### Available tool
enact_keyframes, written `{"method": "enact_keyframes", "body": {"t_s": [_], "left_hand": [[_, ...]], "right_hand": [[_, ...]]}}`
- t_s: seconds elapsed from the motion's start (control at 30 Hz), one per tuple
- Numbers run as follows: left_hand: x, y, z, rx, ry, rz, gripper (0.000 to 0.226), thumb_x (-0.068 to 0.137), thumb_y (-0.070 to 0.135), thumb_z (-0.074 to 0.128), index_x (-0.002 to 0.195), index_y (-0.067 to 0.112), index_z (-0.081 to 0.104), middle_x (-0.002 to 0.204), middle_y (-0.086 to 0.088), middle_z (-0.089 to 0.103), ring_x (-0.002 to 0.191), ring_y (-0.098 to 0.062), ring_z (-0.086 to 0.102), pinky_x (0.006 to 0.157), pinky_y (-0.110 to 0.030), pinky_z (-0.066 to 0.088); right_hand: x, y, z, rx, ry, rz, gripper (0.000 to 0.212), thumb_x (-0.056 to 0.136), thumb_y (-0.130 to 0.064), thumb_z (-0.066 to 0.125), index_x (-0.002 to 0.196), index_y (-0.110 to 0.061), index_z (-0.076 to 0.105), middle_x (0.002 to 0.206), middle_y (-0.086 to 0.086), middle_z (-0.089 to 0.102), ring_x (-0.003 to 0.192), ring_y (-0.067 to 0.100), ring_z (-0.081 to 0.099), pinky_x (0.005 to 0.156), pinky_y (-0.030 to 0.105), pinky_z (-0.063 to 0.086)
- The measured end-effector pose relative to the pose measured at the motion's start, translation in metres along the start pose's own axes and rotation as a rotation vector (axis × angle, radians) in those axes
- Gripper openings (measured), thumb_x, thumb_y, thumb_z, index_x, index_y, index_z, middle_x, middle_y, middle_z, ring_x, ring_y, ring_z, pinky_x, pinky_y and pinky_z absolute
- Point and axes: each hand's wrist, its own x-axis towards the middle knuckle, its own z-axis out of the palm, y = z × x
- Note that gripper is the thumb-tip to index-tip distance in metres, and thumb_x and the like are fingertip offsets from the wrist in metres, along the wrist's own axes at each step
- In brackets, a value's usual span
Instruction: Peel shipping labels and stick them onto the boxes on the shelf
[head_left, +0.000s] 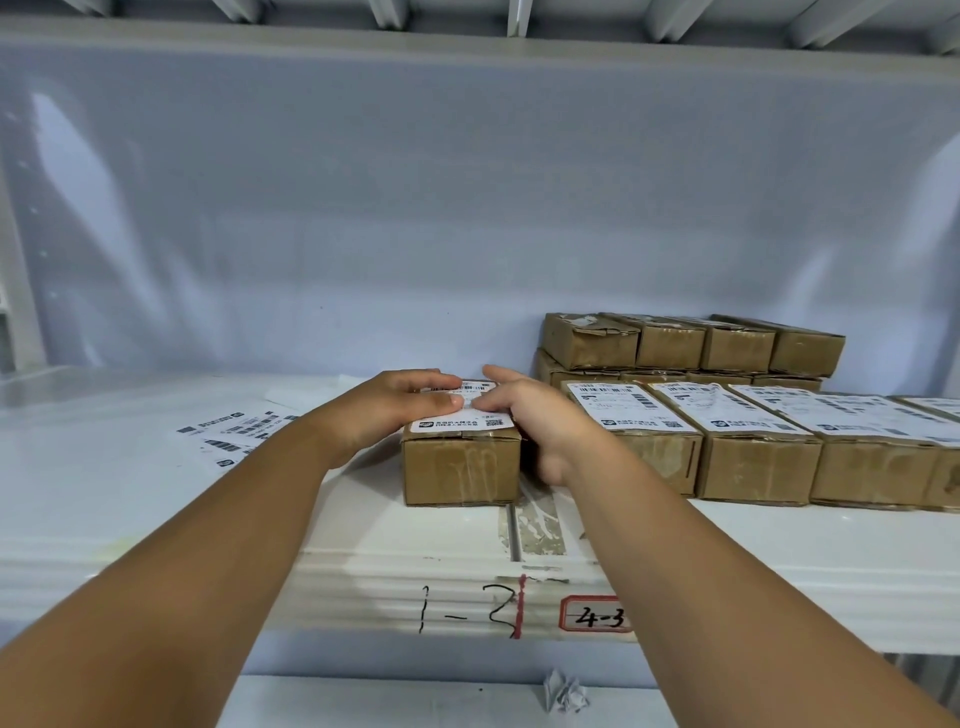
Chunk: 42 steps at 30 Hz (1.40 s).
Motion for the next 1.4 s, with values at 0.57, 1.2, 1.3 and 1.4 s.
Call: {"method": "enact_keyframes", "body": {"t_s": [0.57,1.2,1.3,1.4], "left_hand": [[0.013,-0.013,-0.009,-0.041,0.366,-0.06,0.021,0.096,0.011,0.048,0.108,0.017,0.064,0.121,-0.006,0.061,0.107,-0.021,0.059,0.092,-0.031,0.047],[-0.003,0.007,0.005,-0.147,-0.058,-0.068,0.031,0.093,0.037,0.052,0.12,0.025,0.06,0.12,0.005,0.059,0.068,-0.017,0.068,0.074,-0.029,0.058],[-0.004,0.005,0.007,-0.254,-0.119,-0.076,0.04,0.085,0.035,0.061,0.124,0.028,0.054,0.123,0.002,0.059,0.077,-0.014,0.069,0.082,-0.027,0.055],[-0.003,0.004,0.005,-0.346,-0.188,-0.062,0.068,0.063,0.042,0.083,0.124,0.031,0.053,0.119,-0.001,0.065,0.093,-0.018,0.068,0.091,-0.031,0.051]], "right_hand": [[-0.011,-0.006,0.001,0.208,-0.142,0.011,0.075,0.051,0.007,0.034,0.113,-0.021,0.066,0.109,0.013,0.064,0.094,0.026,0.053,0.071,0.028,0.046],[-0.039,-0.006,0.003,-1.351,0.432,-0.856,0.027,0.095,-0.033,0.041,0.099,-0.017,0.061,0.095,0.003,0.066,0.09,0.026,0.059,0.062,0.03,0.033],[-0.047,-0.004,-0.005,-1.368,0.416,-0.784,0.035,0.096,-0.043,0.039,0.096,-0.017,0.063,0.096,0.003,0.065,0.092,0.024,0.059,0.064,0.03,0.034],[-0.053,-0.007,-0.01,-1.443,0.384,-0.737,0.039,0.097,-0.048,0.036,0.097,-0.019,0.063,0.098,0.002,0.067,0.094,0.024,0.059,0.065,0.03,0.035]]}}
